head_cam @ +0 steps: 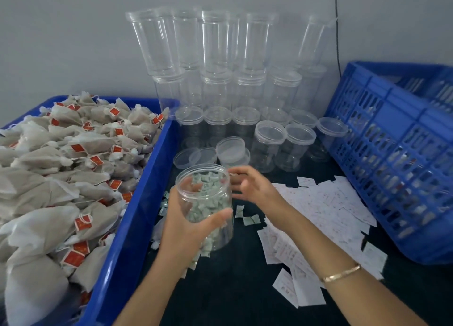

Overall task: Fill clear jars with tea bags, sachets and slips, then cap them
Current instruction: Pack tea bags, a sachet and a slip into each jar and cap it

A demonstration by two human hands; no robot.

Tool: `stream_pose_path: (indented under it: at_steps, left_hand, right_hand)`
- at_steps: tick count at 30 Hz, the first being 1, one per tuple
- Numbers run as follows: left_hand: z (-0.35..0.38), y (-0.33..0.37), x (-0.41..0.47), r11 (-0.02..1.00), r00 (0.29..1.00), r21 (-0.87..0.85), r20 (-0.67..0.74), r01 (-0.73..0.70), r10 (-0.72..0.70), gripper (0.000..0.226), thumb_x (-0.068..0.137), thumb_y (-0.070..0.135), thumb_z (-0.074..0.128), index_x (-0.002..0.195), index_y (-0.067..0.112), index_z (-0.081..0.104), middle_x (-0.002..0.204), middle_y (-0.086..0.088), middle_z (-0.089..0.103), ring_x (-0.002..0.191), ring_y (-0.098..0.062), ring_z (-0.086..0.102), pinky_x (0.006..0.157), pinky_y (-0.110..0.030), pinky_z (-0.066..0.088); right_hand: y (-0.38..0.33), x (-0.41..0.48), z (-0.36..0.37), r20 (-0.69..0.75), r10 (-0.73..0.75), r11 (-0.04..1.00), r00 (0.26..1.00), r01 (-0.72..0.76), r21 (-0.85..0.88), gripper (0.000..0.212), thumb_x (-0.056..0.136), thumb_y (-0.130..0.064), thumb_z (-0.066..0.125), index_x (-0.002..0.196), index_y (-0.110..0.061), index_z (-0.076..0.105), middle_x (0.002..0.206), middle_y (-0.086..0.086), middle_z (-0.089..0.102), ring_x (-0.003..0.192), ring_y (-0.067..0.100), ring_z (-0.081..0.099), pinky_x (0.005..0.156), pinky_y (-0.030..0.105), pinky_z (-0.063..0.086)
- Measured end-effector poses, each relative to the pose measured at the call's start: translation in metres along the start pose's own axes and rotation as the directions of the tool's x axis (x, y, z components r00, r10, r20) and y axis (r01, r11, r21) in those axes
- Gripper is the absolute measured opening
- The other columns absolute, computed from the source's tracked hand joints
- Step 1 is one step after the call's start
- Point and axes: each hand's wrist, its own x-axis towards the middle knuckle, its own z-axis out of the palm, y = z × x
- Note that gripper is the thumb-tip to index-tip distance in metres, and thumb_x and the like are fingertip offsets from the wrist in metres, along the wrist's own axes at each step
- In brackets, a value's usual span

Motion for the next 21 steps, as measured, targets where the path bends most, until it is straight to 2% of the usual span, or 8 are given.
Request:
stream_pose_path:
  at_steps: [2, 6, 9, 11, 13, 15, 17, 21]
  left_hand:
    - [0.001, 0.005, -0.001, 1.0, 0.999, -0.019, 0.042, 0.001, 0.0, 0.086, 0.052, 0.043, 0.087, 0.126, 0.033, 0.043, 0.114, 0.023, 0.059, 0.105, 0.011, 0.057, 0.081, -0.012, 0.05]
    - [-0.001, 0.017, -0.005, 1.0, 0.969, 0.013, 0.246, 0.004, -0.007, 0.084, 0.073, 0.056, 0.074, 0.141, 0.03, 0.033, 0.121, 0.037, 0.053, 0.118, 0.007, 0.052, 0.089, -0.014, 0.049]
    - [-0.017, 0.036, 0.0, 0.99, 0.958, 0.14, 0.279, 0.034, -0.072, 0.103, 0.068, 0.078, 0.058, 0.151, 0.041, 0.011, 0.148, 0.032, 0.027, 0.135, 0.002, 0.032, 0.108, -0.029, 0.034]
    - [-0.036, 0.046, 0.012, 0.969, 0.984, 0.247, 0.176, -0.019, -0.025, 0.084, 0.076, 0.064, 0.057, 0.148, 0.039, 0.023, 0.142, 0.029, 0.037, 0.13, 0.003, 0.035, 0.107, -0.03, 0.032]
    - [-0.061, 0.051, 0.029, 0.916, 0.995, 0.39, 0.072, -0.093, 0.071, 0.037, 0.093, 0.031, 0.057, 0.128, 0.033, 0.049, 0.126, 0.022, 0.052, 0.119, -0.003, 0.049, 0.102, -0.029, 0.038]
    - [-0.086, 0.049, 0.046, 0.814, 0.997, 0.578, 0.005, -0.061, 0.071, 0.031, 0.094, 0.005, 0.05, 0.113, 0.029, 0.057, 0.117, 0.009, 0.058, 0.101, -0.014, 0.059, 0.083, -0.031, 0.049]
    - [-0.109, 0.037, 0.057, 0.663, 0.999, 0.747, -0.035, 0.05, -0.036, 0.028, 0.092, 0.002, 0.048, 0.11, 0.019, 0.06, 0.115, -0.003, 0.06, 0.092, -0.021, 0.06, 0.071, -0.034, 0.05]
    - [-0.131, 0.012, 0.066, 0.027, 0.991, 0.999, 0.027, -0.024, -0.127, 0.022, 0.093, 0.017, 0.049, 0.111, 0.014, 0.061, 0.111, -0.007, 0.06, 0.101, -0.021, 0.053, 0.084, -0.034, 0.047]
  right_hand:
    - [0.001, -0.019, 0.006, 0.133, 0.043, 0.997, 0.99, -0.035, -0.063, 0.108, 0.05, -0.076, 0.082, 0.138, -0.024, 0.046, 0.13, 0.004, 0.063, 0.12, 0.015, 0.063, 0.102, 0.032, 0.051]
    - [0.002, -0.034, 0.017, 0.159, 0.011, 0.982, 0.987, 0.019, -0.186, 0.079, 0.066, -0.038, 0.09, 0.13, -0.046, 0.045, 0.127, -0.022, 0.062, 0.12, 0.003, 0.06, 0.097, 0.02, 0.051]
    - [0.005, -0.038, 0.017, 0.061, 0.017, 0.977, 0.998, -0.003, -0.213, 0.08, 0.061, -0.047, 0.09, 0.127, -0.048, 0.044, 0.12, -0.027, 0.062, 0.115, -0.001, 0.061, 0.097, 0.019, 0.051]
    - [0.009, -0.041, 0.014, 0.009, 0.052, 0.975, 0.999, -0.049, -0.218, 0.086, 0.054, -0.054, 0.09, 0.126, -0.048, 0.043, 0.118, -0.024, 0.063, 0.114, -0.004, 0.06, 0.095, 0.015, 0.048]
    - [0.013, -0.044, 0.012, -0.01, 0.079, 0.973, 0.997, -0.079, -0.215, 0.089, 0.052, -0.055, 0.091, 0.126, -0.047, 0.044, 0.118, -0.027, 0.063, 0.114, -0.006, 0.06, 0.093, 0.009, 0.046]
    - [0.017, -0.047, 0.011, -0.018, 0.098, 0.97, 0.995, -0.1, -0.222, 0.089, 0.052, -0.056, 0.091, 0.127, -0.047, 0.043, 0.117, -0.033, 0.061, 0.113, -0.008, 0.059, 0.09, 0.006, 0.046]
    - [0.021, -0.049, 0.011, -0.036, 0.116, 0.964, 0.993, -0.121, -0.235, 0.089, 0.051, -0.06, 0.09, 0.126, -0.047, 0.044, 0.118, -0.028, 0.063, 0.113, -0.008, 0.06, 0.091, 0.011, 0.048]
    - [0.025, -0.052, 0.015, -0.062, 0.149, 0.956, 0.987, -0.16, -0.247, 0.097, 0.044, -0.072, 0.087, 0.126, -0.044, 0.045, 0.122, -0.019, 0.063, 0.113, -0.008, 0.059, 0.088, 0.013, 0.048]
